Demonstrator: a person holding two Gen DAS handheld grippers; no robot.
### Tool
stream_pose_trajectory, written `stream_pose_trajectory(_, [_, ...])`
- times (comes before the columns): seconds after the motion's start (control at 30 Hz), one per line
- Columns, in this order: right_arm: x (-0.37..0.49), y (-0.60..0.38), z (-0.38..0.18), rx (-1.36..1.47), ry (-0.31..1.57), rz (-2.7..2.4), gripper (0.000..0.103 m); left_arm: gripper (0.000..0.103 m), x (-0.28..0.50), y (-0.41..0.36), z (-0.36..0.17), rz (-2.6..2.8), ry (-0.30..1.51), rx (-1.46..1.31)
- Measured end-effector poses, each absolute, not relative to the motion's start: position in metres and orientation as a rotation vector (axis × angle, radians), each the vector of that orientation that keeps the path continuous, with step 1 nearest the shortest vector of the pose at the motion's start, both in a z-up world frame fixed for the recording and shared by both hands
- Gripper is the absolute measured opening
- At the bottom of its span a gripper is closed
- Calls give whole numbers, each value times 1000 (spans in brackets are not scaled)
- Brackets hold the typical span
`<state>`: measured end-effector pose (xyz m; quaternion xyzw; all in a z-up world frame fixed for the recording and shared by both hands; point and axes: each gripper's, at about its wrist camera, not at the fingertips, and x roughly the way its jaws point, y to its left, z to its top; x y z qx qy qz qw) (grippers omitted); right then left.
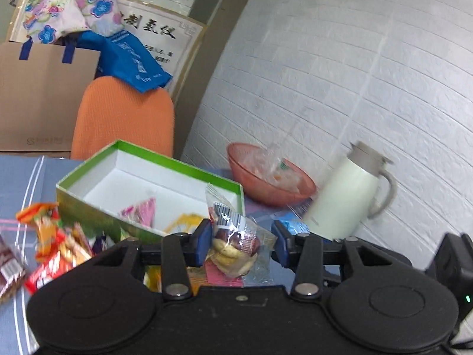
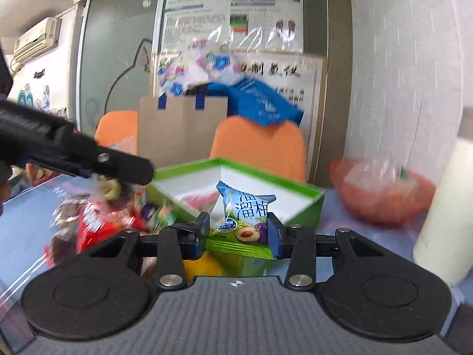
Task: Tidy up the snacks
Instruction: 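Drop both held snacks into the green box and open both grippers, then move both grippers to the red chip bags and close on them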
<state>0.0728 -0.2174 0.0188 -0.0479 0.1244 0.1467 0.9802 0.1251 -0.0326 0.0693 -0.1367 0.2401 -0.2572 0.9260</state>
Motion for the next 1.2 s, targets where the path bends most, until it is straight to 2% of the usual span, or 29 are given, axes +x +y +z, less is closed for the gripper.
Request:
stream_pose_trajectory(0.4, [168, -217, -7, -84, 267, 275, 70, 93, 230, -43, 37, -403, 574, -334])
stream_pose_trajectory(0.53, [183, -211, -15, -97, 294, 264, 72, 103, 241, -45, 24, -394, 570, -344])
stream_pose_trajectory(0.57, [185, -211, -18, -103, 305, 268, 76, 103, 241, -45, 22, -391, 569, -343])
stream_pose_trajectory(0.6, [186, -210, -21, -112, 319, 271, 94, 103, 240, -44, 21, -382, 572, -344])
stream_pose_trajectory(0.63, [185, -209, -23, -121, 328, 257, 103, 103, 235, -43, 21, -379, 568, -350])
stream_pose_trajectory(1.0, [82, -211, -3, -72, 224, 259, 103, 103, 138, -11, 63, -389, 516, -350])
stream_pose_trajectory(1.2, [46, -195, -22, -8, 293, 349, 103, 103, 70, 15, 47, -360, 479, -350])
